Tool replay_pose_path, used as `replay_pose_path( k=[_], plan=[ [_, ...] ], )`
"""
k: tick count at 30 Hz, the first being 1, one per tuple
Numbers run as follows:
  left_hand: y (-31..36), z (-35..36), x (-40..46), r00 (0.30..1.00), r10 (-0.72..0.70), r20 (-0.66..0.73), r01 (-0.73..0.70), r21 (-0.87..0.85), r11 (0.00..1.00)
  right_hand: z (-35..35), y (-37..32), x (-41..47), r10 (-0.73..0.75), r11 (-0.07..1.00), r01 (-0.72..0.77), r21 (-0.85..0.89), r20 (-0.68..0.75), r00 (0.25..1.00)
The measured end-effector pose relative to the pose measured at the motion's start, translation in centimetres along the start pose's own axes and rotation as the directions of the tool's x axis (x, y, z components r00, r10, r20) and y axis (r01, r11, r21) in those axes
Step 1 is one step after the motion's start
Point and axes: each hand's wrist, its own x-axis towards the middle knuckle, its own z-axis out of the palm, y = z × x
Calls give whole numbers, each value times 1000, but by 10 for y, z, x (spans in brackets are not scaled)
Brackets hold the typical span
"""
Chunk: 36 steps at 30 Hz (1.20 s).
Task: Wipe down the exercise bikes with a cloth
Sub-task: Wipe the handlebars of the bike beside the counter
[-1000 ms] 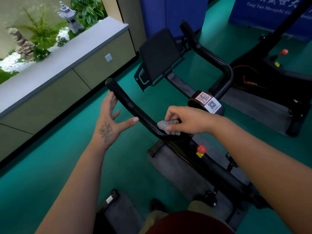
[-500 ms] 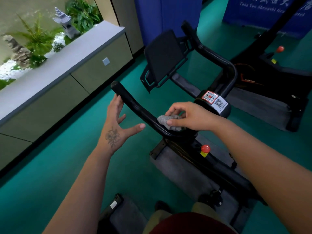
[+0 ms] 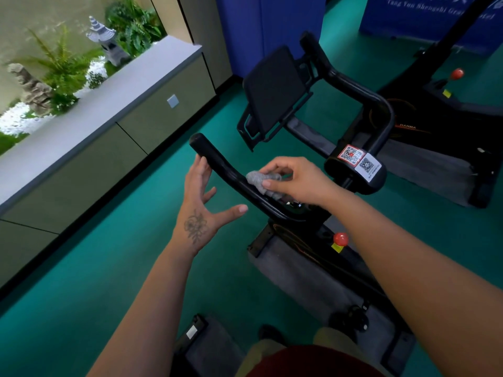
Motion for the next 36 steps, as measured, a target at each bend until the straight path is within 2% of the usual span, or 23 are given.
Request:
replay_pose_path(
  k=[3, 10, 17, 27, 36],
  plan=[
    [0, 0, 0, 1000, 3, 2, -3, 0, 1000, 1, -1, -2, 37, 999, -36, 25, -8, 999],
    [0, -7, -2, 1000, 6, 29, -7, 14, 1000, 49, -28, 6, -24, 1000, 24, -1, -260, 965],
    [-2, -10, -1, 998, 5, 61, -6, 4, 1000, 37, -9, -2, -37, 997, 49, 56, -204, 978],
    [-5, -12, -1, 997, 20, 76, -20, -8, 1000, 71, -46, 19, -120, 983, 163, 90, -363, 924],
    [-7, -12, -1, 996, 19, 84, -16, -33, 999, 63, -34, 6, -105, 992, 123, 31, -346, 932]
  ],
)
